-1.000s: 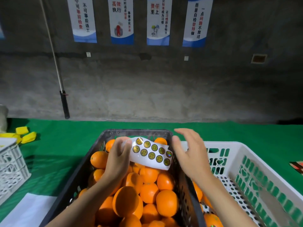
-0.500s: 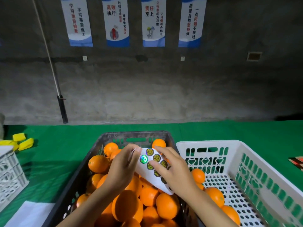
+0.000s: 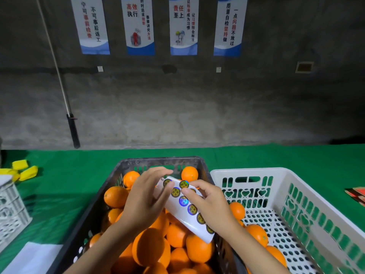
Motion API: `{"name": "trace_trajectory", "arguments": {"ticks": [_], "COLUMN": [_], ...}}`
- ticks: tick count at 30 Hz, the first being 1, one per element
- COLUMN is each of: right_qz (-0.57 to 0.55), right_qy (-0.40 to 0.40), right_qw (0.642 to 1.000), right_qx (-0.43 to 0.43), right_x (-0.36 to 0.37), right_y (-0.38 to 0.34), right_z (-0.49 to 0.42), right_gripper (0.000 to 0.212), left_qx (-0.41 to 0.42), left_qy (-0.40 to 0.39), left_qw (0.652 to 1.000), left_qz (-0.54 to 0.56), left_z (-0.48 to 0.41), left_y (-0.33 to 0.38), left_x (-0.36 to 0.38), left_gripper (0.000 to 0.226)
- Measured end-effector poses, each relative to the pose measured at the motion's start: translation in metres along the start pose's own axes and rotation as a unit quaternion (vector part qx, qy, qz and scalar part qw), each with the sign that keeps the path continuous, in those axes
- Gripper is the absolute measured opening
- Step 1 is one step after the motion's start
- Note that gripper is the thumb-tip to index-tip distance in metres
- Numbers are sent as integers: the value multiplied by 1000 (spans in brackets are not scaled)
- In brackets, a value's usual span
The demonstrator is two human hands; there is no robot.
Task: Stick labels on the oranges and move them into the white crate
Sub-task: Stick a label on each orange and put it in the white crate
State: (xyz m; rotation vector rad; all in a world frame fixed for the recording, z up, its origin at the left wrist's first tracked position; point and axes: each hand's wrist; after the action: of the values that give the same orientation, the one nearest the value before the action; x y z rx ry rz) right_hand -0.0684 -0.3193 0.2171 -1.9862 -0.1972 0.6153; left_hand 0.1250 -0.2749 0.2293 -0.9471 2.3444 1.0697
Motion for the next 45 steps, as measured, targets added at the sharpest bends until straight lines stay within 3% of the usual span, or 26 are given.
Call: {"name": "trace_trajectory", "arguments": {"ticks": [2, 5, 10, 17, 20, 23, 24, 26, 28, 30, 35, 39, 45], "right_qz": [14, 51, 83, 27, 6, -47, -66, -94, -109, -114, -112, -105, -99], "right_qy": [-1, -11, -32, -58, -16, 88, 128, 187, 209, 204, 187, 178, 173], "right_qw": [1000, 998, 995, 998, 1000, 994, 988, 976, 969, 968, 971, 972, 972], "right_qx": [-8, -24, -39, -22, -13, 34, 48, 64, 78, 91, 102, 110, 122], "right_x": [1, 3, 3, 1, -3, -8, -9, -12, -13, -12, -12, -12, -11], "right_y": [1, 4, 3, -3, -2, 5, 7, 10, 11, 10, 9, 6, 4], "right_z": [0, -1, -1, -1, -4, -7, -7, -7, -8, -8, -7, -5, -5], "right_gripper": [13, 15, 19, 36, 42, 35, 33, 34, 35, 35, 35, 33, 26], "left_qx": [61, 71, 40, 2, -18, -88, -123, -178, -203, -219, -223, -227, -244], "left_qy": [1, -17, -21, -26, 53, 128, 104, -24, -164, -228, -275, -269, -273], "left_qw": [995, 993, 999, 996, 984, 977, 976, 974, 961, 948, 935, 920, 911], "left_qz": [-74, -94, -15, 86, 170, 149, 146, 136, 87, 39, -37, -172, -191], "left_z": [-2, -4, -4, -1, -7, -14, -15, -15, -13, -12, -10, -5, -3], "left_y": [1, 4, 3, 5, 5, -6, -11, -18, -22, -23, -17, -16, -23], "left_x": [-1, 1, 1, 3, -2, -9, -12, -12, -12, -14, -13, -5, -3], "left_gripper": [37, 37, 30, 24, 7, 17, 19, 20, 27, 27, 19, 19, 13]}}
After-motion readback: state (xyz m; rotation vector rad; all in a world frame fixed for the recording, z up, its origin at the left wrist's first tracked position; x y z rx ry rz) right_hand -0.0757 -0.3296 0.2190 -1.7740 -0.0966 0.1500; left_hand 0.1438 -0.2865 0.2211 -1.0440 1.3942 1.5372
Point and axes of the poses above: each hand's wrist, its own z-axis away from the middle knuckle, its own x-axis out of the palm, y = z × x, and after that the axes turned 6 degrees about -y, right-handed
